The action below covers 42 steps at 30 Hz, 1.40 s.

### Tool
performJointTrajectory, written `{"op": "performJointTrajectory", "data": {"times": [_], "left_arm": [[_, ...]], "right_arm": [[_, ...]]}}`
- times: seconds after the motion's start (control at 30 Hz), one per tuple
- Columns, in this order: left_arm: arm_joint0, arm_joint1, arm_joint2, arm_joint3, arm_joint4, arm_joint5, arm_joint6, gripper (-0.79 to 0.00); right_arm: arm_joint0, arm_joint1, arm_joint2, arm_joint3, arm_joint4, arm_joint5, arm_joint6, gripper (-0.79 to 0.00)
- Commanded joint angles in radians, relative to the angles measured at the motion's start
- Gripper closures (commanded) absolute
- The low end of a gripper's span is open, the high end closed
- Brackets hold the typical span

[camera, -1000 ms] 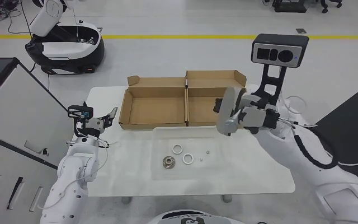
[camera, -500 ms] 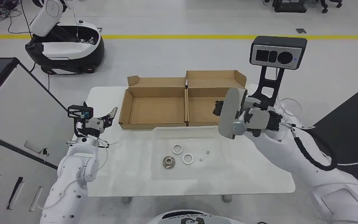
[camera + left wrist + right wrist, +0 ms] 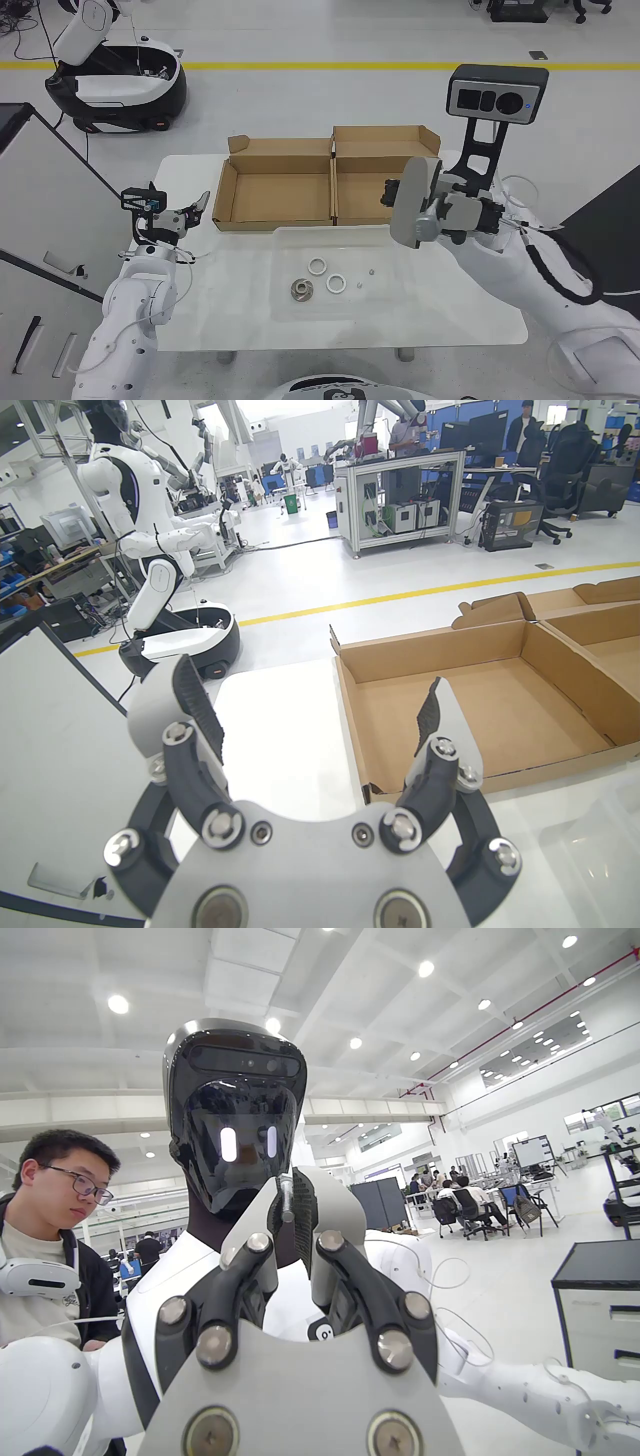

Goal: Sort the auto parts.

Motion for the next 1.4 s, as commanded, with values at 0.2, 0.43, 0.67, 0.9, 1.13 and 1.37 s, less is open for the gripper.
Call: {"op": "performJointTrajectory", "data": {"times": [0.2,0.43,0.67,0.9,1.13,1.37], "left_arm": [[0.000,0.000,0.000,0.000,0.000,0.000,0.000,-0.785],[0.000,0.000,0.000,0.000,0.000,0.000,0.000,-0.785],[0.000,0.000,0.000,0.000,0.000,0.000,0.000,-0.785],[0.000,0.000,0.000,0.000,0.000,0.000,0.000,-0.785],[0.000,0.000,0.000,0.000,0.000,0.000,0.000,-0.785],[0.000,0.000,0.000,0.000,0.000,0.000,0.000,-0.785]], "right_arm": [[0.000,0.000,0.000,0.000,0.000,0.000,0.000,0.000],[0.000,0.000,0.000,0.000,0.000,0.000,0.000,0.000],[-0.038,0.001,0.056,-0.018,-0.014,0.025,-0.006,0.000],[-0.141,0.021,0.205,-0.008,0.006,0.082,0.087,0.000],[-0.286,0.054,0.434,0.004,-0.023,0.175,0.186,0.000],[-0.370,0.086,0.668,0.041,-0.142,0.346,0.313,0.000]]}}
